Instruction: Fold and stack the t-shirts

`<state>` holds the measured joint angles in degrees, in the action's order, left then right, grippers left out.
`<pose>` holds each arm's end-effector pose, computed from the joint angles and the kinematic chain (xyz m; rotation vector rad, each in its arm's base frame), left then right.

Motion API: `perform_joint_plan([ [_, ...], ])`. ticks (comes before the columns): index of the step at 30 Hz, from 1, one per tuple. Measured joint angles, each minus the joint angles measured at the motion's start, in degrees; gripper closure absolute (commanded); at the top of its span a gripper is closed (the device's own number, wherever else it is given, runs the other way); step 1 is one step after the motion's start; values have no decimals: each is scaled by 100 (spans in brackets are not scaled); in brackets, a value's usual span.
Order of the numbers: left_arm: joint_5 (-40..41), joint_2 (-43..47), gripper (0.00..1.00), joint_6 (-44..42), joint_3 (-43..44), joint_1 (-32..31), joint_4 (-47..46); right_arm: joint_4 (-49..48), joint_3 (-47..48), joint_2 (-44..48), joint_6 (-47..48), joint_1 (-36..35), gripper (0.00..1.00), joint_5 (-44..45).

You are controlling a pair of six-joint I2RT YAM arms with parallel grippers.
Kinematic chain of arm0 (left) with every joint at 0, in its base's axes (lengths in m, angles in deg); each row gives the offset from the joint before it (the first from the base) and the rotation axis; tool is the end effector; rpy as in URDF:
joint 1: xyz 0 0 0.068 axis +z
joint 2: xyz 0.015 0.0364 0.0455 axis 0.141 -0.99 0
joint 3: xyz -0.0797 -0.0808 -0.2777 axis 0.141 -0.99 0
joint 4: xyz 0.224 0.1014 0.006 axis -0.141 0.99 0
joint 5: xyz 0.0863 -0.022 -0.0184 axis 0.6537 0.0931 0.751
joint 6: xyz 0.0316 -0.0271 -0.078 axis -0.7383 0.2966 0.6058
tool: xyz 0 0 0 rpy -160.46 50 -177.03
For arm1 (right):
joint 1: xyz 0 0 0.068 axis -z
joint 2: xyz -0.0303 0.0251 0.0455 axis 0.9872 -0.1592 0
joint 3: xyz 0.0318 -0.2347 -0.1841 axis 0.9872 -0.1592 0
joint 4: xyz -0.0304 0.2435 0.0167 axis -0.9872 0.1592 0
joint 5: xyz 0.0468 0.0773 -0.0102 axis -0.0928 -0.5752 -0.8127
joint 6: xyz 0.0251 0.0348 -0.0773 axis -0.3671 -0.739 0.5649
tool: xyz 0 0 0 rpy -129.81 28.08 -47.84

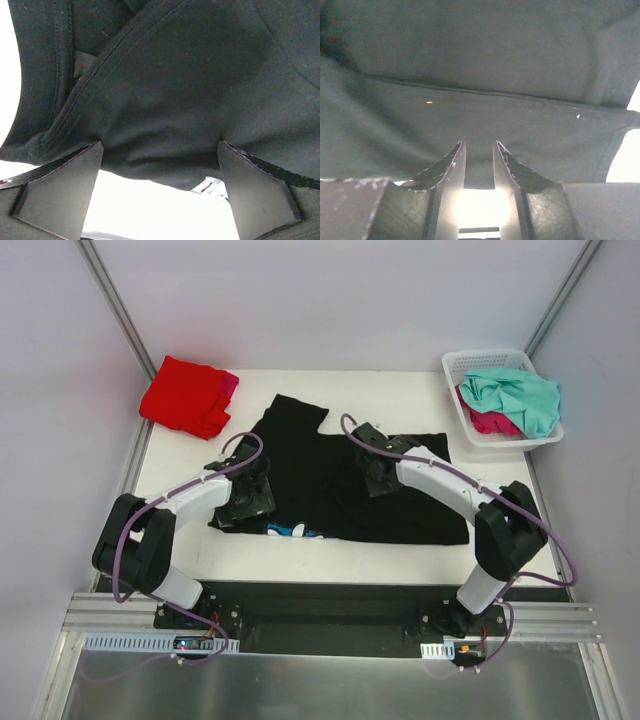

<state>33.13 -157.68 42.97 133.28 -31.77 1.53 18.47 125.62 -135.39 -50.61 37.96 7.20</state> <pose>0.2564 -0.0979 0.1730 -0.4169 2.6830 -0.0893 0.2773 0.2184 0.2481 -0.7206 2.4707 -0.1991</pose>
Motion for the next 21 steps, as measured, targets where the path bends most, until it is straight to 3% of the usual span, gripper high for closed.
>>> perform_joint_plan([
  [14,2,560,1,59,-697,-42,-619,-358,-778,0,-376,1163,69,-356],
  [21,-31,929,1,140,-988,-42,-769,-752,-933,-389,-498,1338,70,-804],
])
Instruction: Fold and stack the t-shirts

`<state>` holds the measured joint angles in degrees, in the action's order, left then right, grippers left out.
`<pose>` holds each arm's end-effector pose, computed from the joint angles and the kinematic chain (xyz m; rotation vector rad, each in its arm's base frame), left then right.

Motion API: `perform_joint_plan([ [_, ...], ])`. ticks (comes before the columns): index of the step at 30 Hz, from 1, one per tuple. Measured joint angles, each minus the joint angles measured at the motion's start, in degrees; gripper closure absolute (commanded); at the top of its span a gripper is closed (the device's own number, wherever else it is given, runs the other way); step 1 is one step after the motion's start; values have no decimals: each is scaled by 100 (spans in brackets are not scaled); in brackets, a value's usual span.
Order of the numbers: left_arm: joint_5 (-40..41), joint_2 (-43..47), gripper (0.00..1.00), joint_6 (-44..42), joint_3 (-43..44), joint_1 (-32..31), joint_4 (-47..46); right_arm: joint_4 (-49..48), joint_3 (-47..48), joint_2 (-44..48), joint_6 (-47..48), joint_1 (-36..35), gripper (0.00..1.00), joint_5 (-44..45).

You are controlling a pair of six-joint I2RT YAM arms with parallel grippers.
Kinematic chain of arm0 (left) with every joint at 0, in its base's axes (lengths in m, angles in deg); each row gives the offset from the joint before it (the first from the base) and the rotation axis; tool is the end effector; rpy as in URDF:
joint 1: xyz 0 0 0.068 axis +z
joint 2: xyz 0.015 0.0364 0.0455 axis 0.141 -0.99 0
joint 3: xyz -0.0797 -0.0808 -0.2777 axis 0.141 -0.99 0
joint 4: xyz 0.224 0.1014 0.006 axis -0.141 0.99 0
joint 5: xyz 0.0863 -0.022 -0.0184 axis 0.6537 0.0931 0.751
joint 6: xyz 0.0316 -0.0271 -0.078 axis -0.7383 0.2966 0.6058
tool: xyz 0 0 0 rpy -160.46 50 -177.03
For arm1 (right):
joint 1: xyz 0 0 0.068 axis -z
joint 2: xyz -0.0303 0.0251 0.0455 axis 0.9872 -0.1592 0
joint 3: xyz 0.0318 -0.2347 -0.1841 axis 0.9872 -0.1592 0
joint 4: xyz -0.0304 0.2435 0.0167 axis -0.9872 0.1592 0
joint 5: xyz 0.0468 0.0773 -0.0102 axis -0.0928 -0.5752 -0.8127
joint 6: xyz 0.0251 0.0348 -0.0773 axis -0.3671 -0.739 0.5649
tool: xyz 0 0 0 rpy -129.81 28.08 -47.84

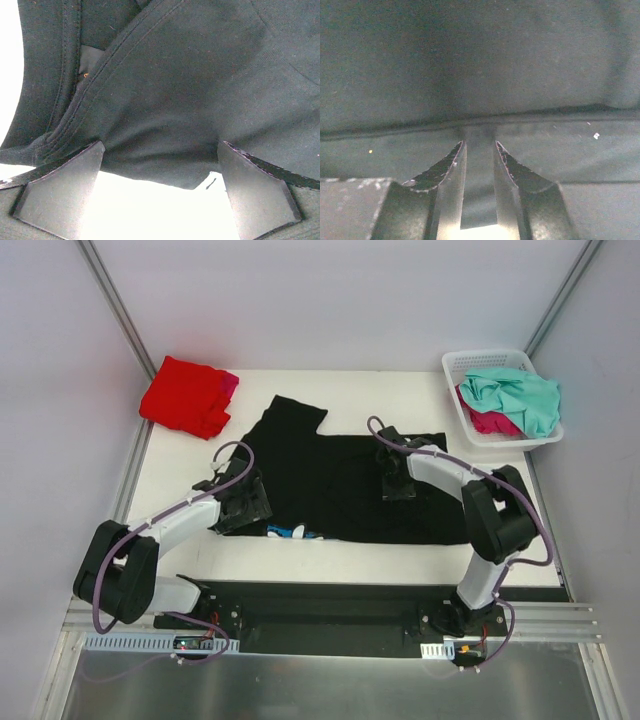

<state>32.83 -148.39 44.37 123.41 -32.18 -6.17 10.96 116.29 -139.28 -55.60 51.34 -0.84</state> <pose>0.2275 -0.0876 0.1717 -0.4355 2.5734 -0.1922 0.3114 0.1554 0.1832 -0.3972 2.6976 -0.1323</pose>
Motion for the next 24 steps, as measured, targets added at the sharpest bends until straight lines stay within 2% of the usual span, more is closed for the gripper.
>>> perform_joint_plan([
  [3,-33,74,1,37,-42,0,42,-144,-2,-358,-31,44,70,-195],
  [11,-57,162,1,81,-92,0,155,-48,271,-566,-22,83,70,-293],
  [16,-168,723,1,205,-424,0,332,-57,323,-610,-17,164,70,-343],
  [24,-188,1725,1,385,-874,0,1128,-52,437,-682,-4,302,70,-457],
])
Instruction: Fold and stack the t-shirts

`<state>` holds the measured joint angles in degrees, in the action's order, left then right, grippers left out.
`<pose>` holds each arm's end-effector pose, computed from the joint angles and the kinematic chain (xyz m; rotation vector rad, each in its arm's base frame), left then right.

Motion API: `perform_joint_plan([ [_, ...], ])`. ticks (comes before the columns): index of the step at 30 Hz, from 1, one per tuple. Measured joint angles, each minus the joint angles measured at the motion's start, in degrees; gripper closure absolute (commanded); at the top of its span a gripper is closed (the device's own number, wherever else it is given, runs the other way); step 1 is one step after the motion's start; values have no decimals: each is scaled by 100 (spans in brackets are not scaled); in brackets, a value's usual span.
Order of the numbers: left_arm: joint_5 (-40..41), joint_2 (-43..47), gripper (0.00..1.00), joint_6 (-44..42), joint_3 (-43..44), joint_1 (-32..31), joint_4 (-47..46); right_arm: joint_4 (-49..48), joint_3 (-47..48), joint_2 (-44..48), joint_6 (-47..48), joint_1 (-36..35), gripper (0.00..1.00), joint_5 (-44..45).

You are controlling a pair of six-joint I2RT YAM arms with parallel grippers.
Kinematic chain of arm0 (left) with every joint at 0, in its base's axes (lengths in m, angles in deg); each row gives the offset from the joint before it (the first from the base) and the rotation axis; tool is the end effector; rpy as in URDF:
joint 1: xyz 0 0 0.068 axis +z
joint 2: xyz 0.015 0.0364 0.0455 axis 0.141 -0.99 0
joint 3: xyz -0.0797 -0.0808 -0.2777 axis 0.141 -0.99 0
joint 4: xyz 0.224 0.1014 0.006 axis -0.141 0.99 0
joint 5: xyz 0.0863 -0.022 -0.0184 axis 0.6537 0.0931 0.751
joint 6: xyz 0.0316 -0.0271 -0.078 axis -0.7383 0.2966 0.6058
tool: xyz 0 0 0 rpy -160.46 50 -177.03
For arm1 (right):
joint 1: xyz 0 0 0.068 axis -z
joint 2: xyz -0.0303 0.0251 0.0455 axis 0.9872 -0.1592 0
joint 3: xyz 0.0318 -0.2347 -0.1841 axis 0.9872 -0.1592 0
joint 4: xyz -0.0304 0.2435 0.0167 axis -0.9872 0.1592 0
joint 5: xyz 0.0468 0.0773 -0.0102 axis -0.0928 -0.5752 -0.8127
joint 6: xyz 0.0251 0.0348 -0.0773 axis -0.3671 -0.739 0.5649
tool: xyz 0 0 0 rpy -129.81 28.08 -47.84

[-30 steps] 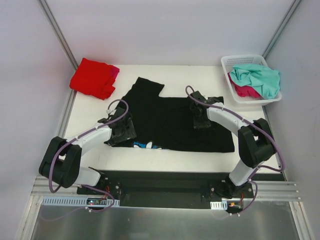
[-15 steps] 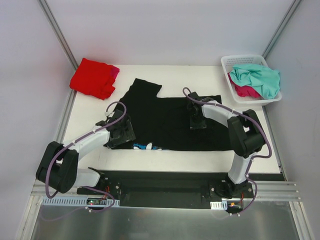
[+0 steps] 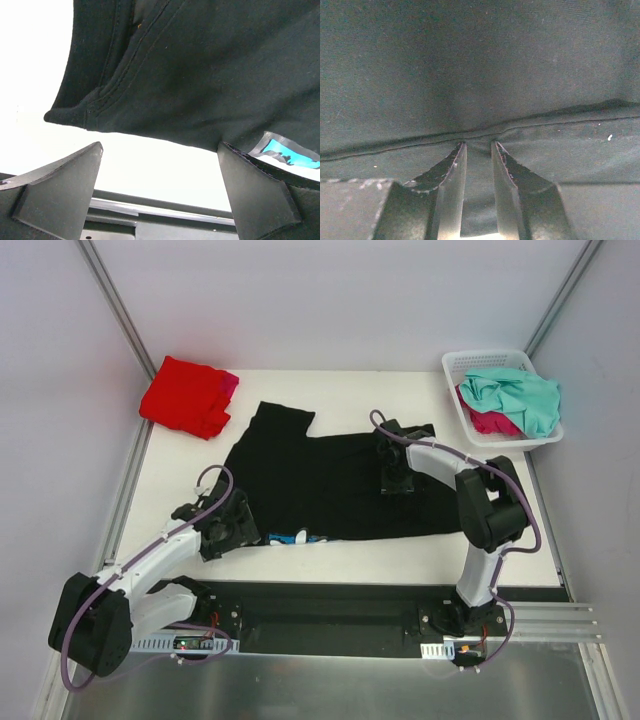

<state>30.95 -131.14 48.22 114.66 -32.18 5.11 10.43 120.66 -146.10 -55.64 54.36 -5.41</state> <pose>0.1572 -0.0590 0.1678 -0.5179 2.6201 -0.2182 0.3396 0.1558 0.1628 -0.3560 2.7646 -0.0591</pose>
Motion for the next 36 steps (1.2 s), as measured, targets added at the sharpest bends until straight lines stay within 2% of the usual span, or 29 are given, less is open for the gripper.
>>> perform_joint_plan([
  [10,-2,-74,1,98,68,-2,323,-2,28,0,39,151,70,-20],
  [16,2,-313,1,81,914,-2,549,280,295,37,98,101,69,-9],
  [22,31,-909,1,-68,1858,-2,542,544,1025,278,223,-131,69,4],
  [28,199,-1628,1,-262,2693,-2,566,544,1217,422,391,-136,70,28],
  [36,319,-2927,1,-382,3045,-2,175,385,1213,275,463,-122,70,-20],
])
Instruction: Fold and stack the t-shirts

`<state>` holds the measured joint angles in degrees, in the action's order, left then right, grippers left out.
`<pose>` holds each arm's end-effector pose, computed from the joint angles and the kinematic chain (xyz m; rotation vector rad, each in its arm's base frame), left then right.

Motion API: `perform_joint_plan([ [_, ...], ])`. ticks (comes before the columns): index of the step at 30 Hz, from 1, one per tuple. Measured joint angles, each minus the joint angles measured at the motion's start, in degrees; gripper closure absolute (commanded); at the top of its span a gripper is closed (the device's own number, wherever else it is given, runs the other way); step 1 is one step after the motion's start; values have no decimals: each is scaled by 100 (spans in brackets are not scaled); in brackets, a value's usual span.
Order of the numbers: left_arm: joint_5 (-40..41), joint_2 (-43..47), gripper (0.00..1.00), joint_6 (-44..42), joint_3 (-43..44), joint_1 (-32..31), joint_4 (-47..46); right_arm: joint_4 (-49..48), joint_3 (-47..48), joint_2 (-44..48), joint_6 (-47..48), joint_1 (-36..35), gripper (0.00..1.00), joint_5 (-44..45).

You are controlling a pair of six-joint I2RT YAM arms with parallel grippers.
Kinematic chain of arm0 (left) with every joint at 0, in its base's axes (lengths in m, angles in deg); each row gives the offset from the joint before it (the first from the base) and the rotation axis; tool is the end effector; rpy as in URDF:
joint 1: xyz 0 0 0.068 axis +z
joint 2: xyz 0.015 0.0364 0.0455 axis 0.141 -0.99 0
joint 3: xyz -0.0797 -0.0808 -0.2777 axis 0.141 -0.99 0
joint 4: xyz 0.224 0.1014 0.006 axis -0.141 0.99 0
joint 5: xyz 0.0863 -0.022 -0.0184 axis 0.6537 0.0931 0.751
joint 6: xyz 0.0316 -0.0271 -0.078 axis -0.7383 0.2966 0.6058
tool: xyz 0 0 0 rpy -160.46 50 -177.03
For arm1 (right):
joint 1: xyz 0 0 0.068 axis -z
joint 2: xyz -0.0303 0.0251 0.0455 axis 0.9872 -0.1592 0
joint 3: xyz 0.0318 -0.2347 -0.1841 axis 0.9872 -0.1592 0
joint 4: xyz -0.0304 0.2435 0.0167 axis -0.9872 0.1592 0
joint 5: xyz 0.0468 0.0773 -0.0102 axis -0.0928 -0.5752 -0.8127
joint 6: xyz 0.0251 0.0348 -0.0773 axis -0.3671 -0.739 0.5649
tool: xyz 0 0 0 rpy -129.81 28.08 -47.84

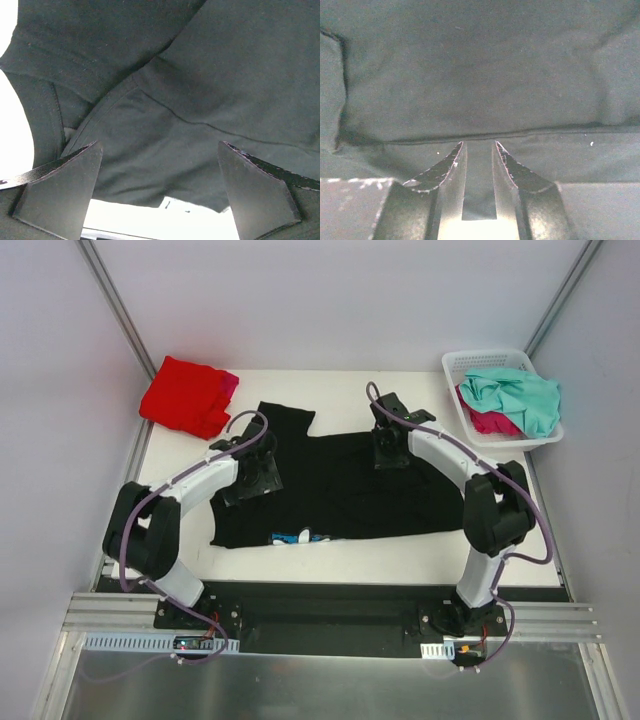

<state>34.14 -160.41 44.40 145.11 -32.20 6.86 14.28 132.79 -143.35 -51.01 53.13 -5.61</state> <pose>0.2879 -0.1127 0.2136 -0.4429 2.6137 -0.1256 0.3607 0.1763 0.2377 -0.4461 2.5686 0.0108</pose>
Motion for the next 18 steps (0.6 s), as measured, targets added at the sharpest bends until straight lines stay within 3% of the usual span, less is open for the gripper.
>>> perform_joint_plan([
  [8,20,-964,1,-96,407,2,-275,-109,264,-708,-20,81,71,-57],
  [18,-52,-695,1,-94,186,2,-431,-181,-229,-518,-175,79,70,-297],
])
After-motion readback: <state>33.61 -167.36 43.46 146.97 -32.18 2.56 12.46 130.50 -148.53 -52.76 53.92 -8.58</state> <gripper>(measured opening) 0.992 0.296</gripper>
